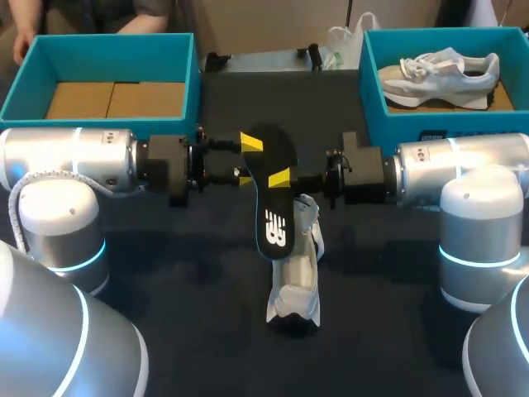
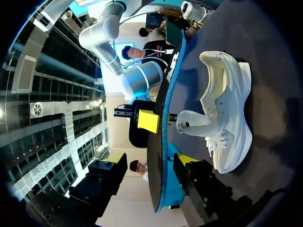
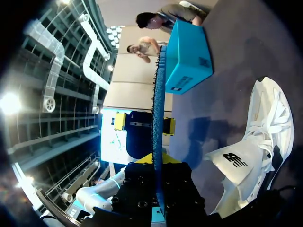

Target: Take the shoe out of the shoebox, open the shoe tongue, remove and reinsert the insole, then place the shoe into the shoebox

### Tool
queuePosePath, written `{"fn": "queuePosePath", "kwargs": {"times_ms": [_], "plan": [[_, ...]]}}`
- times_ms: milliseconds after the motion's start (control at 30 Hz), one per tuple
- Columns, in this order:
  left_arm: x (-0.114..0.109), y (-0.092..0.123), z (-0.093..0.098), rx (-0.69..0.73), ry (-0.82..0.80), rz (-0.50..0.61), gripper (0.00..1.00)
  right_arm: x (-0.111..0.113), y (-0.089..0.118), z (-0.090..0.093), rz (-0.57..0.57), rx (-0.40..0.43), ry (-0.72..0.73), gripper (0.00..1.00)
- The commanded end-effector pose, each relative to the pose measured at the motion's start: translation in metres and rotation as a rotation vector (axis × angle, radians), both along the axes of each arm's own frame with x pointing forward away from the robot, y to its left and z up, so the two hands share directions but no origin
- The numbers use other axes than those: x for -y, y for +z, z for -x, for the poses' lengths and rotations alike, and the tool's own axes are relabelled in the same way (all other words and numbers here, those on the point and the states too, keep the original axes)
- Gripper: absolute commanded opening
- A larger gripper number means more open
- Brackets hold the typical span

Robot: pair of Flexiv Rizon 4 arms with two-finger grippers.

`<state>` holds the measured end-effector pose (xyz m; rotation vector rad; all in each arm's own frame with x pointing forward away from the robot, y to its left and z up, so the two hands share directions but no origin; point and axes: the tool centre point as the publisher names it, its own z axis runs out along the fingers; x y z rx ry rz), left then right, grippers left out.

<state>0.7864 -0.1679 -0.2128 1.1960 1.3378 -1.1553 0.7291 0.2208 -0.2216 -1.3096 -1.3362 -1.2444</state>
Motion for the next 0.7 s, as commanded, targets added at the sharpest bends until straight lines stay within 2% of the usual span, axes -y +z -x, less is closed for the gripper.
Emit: {"fn": "queuePosePath", "kwargs": {"times_ms": [33, 333, 433, 500, 700], "plan": [[0.005, -0.003, 0.001, 0.004, 0.008, 0.007, 0.49, -0.002, 0.000, 0.000, 0.003, -0.001, -0.002, 0.00], [0.011, -0.003, 0.001, 0.010, 0.017, 0.006, 0.40, -0.002, 0.000, 0.000, 0.003, -0.001, -0.002, 0.00], [0.013, -0.002, 0.002, 0.017, 0.016, 0.007, 0.34, -0.002, 0.000, 0.000, 0.003, -0.001, -0.002, 0.00], [0.014, -0.001, 0.003, 0.020, 0.017, 0.008, 0.26, -0.002, 0.000, 0.000, 0.003, -0.001, -0.002, 0.00], [0.016, -0.001, 0.003, 0.023, 0.020, 0.012, 0.17, -0.002, 0.000, 0.000, 0.003, -0.001, -0.002, 0.00]]}}
